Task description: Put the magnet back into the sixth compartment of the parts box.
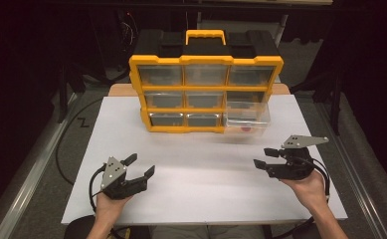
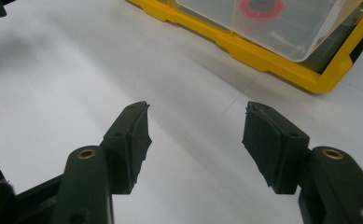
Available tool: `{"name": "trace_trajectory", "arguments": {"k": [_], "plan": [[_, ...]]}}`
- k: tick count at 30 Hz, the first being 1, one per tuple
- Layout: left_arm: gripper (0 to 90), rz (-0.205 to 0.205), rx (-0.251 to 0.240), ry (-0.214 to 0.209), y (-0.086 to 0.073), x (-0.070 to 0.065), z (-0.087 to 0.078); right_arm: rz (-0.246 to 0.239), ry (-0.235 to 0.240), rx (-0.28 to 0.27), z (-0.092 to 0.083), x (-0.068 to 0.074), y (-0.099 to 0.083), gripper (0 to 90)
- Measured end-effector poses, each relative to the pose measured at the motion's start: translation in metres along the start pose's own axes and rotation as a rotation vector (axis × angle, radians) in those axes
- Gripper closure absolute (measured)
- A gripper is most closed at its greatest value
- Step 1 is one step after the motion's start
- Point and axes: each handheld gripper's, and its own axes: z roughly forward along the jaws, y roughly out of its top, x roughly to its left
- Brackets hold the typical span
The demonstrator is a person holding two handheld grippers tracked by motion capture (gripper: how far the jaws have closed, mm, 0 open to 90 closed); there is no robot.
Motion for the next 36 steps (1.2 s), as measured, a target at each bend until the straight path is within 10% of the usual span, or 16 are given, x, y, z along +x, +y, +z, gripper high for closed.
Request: {"name": "trace_trajectory", "arguments": {"k": [36], "plan": [[26.0,-0.001,-0.002,-0.002,0.0,-0.001,0.0,0.042,-0.024,-0.115,0.018,-0.009,-0.035,38.1]]}}
